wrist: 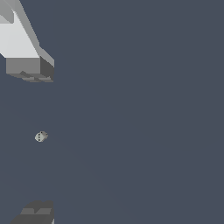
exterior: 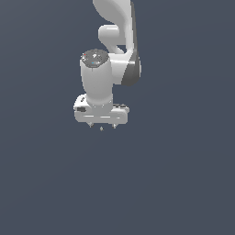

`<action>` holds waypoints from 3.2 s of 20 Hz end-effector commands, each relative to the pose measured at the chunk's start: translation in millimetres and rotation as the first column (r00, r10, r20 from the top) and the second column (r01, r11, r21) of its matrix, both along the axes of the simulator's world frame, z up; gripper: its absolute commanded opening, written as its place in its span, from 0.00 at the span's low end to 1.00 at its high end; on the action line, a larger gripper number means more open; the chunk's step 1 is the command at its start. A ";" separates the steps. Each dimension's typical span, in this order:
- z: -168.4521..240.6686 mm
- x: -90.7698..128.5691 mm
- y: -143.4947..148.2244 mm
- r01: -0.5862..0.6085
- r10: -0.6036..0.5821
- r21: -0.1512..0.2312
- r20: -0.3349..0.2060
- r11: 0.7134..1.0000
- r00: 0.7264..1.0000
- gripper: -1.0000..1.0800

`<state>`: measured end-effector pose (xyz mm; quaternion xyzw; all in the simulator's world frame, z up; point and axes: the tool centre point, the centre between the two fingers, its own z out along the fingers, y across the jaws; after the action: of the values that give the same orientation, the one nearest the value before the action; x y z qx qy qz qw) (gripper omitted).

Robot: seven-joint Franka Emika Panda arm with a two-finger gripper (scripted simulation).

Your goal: Pick up the object and move it to a goal position.

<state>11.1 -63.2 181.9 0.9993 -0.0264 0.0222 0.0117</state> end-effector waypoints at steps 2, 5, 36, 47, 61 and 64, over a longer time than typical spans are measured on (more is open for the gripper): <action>-2.2 -1.0 0.6 -0.010 0.010 0.000 -0.002 1.000 1.000 0.96; -5.4 -2.8 -1.0 -0.029 0.029 -0.001 -0.004 1.000 1.000 0.96; -104.7 -77.1 -28.4 -0.624 0.624 0.014 -0.045 0.781 0.780 0.96; -121.8 -94.7 -30.2 -0.723 0.723 0.024 -0.044 0.691 0.690 0.96; -146.2 -96.8 -30.1 -0.728 0.729 0.025 -0.044 0.685 0.684 0.96; -160.3 -97.2 -30.2 -0.729 0.729 0.025 -0.044 0.684 0.683 0.96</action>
<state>-85.9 -93.4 28.5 0.9279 0.3729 -0.0001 0.0000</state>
